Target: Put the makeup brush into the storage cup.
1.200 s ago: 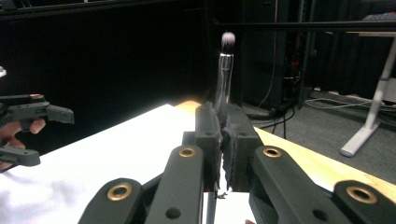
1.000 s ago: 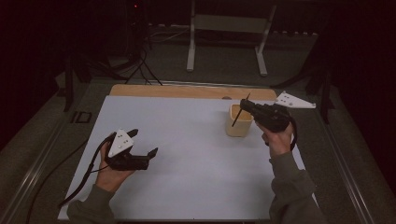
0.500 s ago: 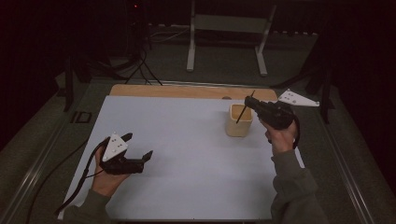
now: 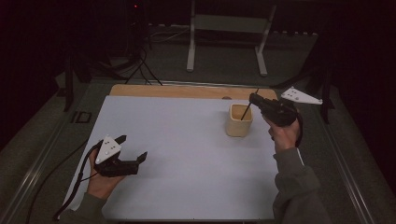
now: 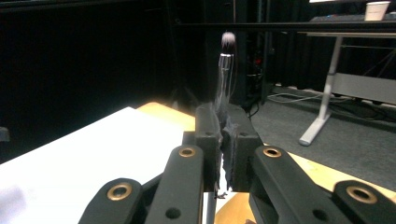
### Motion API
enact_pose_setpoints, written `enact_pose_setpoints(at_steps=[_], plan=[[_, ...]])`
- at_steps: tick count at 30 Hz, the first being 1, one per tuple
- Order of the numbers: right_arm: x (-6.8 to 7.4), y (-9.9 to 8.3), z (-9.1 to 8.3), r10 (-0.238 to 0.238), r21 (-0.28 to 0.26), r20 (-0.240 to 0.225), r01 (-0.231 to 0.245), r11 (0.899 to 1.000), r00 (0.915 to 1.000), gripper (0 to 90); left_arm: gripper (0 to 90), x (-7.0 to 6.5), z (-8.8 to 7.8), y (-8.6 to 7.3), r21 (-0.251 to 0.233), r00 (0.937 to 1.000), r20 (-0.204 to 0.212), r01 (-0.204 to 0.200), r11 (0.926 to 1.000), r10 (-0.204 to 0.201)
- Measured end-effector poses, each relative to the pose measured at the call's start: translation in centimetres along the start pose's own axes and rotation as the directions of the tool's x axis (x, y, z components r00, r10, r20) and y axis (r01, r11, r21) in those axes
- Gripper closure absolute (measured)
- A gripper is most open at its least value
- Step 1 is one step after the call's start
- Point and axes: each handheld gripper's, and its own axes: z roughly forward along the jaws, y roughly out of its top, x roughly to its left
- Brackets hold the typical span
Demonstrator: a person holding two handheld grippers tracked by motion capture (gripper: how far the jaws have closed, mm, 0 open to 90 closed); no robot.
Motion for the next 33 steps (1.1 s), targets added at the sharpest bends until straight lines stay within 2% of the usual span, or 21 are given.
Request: enact_pose_setpoints(at_steps=[16,24,30,33], plan=[[-0.5,0.0,0.9,-0.02,0.016,0.077,0.018,1.0,0.9968,85.4,8.2,0.7,-0.5,-0.8,-0.008,0.9992,-0.018,0.035,0.9994,-0.035],[-1.2,-0.1,1.5,-0.009,0.023,0.126,0.006,1.0,0.992,85.4,8.5,1.2,-0.7,-1.0,-0.029,0.9967,-0.017,0.079,0.9965,-0.079],[-1.7,-0.2,1.7,-0.007,0.035,0.168,0.001,0.999,0.9858,85.4,9.1,1.1,-0.6,-1.0,-0.027,0.9969,-0.02,0.075,0.9968,-0.076],[-1.8,-0.1,1.7,-0.006,0.037,0.175,-0.001,0.999,0.9846,85.4,9.0,1.1,-0.6,-1.0,-0.023,0.9971,-0.022,0.072,0.9972,-0.072]])
